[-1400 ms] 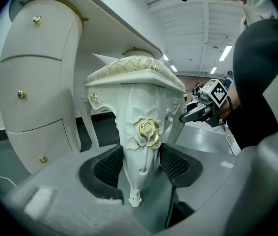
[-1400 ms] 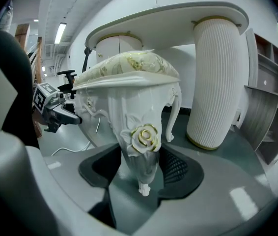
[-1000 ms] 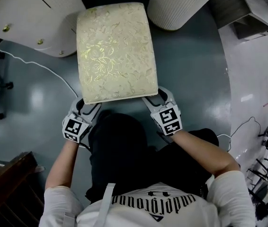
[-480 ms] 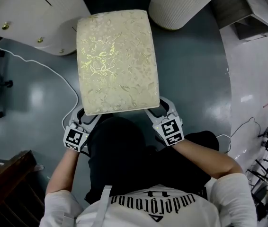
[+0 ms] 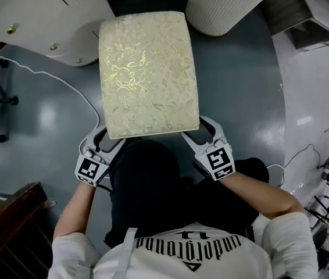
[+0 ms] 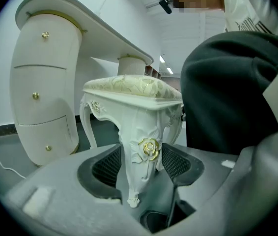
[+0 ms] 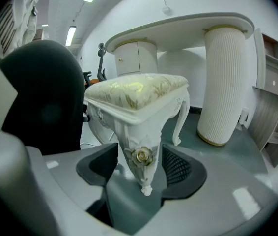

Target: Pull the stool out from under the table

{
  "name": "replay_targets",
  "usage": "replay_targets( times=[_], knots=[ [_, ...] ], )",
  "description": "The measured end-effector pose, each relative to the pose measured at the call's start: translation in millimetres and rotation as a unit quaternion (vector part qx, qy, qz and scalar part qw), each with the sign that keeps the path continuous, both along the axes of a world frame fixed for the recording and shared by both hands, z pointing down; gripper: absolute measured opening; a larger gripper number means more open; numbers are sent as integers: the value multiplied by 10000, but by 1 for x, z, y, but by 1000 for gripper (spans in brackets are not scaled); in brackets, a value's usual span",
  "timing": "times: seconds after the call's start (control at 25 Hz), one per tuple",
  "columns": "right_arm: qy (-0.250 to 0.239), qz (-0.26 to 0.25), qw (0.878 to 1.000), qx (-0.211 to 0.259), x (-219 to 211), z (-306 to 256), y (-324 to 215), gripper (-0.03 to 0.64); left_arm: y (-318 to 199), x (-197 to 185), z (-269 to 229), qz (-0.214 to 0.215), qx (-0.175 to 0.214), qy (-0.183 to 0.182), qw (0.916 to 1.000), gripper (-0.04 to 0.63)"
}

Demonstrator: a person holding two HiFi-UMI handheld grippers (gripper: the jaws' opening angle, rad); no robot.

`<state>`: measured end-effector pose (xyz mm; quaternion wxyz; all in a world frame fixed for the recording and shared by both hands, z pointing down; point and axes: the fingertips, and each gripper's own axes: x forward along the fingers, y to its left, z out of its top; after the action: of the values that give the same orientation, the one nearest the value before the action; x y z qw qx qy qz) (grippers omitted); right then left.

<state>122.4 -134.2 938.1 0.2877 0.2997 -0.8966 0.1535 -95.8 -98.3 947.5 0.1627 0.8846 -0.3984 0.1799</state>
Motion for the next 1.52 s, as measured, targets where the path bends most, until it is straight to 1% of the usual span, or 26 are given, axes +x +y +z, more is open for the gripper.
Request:
replay_targets(
  times=[0.08, 0.16, 0.28, 0.32, 0.36, 0.44, 0.56, 0.8, 1.0, 1.16, 1.2, 1.32, 1.52],
  knots=[
    [-9, -27, 10000, 93, -1, -15, 11, 279, 12, -7, -13, 101, 56, 41, 9999, 270],
    [8, 5, 10000, 81, 3, -29, 19, 279, 15, -15, -29, 194, 73, 49, 9998, 265],
    [16, 53, 10000, 47, 6, -56, 15, 279, 10, -19, -55, 401, -8, -197, 9990, 264],
    [3, 68, 10000, 65, 5, -68, 11, 279, 9, -17, -67, 471, -35, -201, 9987, 264],
    [-7, 95, 9999, 88, 5, -82, 7, 278, 10, -15, -83, 493, -64, -130, 9987, 243],
    [-3, 192, 9997, 126, 5, -115, 0, 276, 8, -14, -118, 464, -138, -20, 9988, 236],
    [-14, 298, 9994, 185, 1, -177, -7, 274, -3, -13, -182, 449, -125, 50, 9989, 236],
    [-143, 149, 9990, 402, -23, -329, -4, 254, -30, -10, -340, 342, 174, 161, 9991, 236],
    [-253, 198, 9974, 644, -29, -458, -1, 203, -37, 2, -475, 263, 379, 233, 9987, 224],
    [-327, 266, 9962, 762, -37, -547, 5, 156, -35, 11, -572, 102, 410, 377, 9984, 202],
    [-338, 269, 9960, 786, -38, -566, 6, 141, -35, 14, -594, 68, 404, 408, 9983, 198],
    [-405, 336, 9947, 882, -36, -613, 12, 123, -30, 28, -648, 50, 482, 482, 9977, 179],
    [-543, 655, 9901, 1116, -31, -680, 18, 81, -22, 44, -711, 15, 767, 586, 9953, 135]
  ],
)
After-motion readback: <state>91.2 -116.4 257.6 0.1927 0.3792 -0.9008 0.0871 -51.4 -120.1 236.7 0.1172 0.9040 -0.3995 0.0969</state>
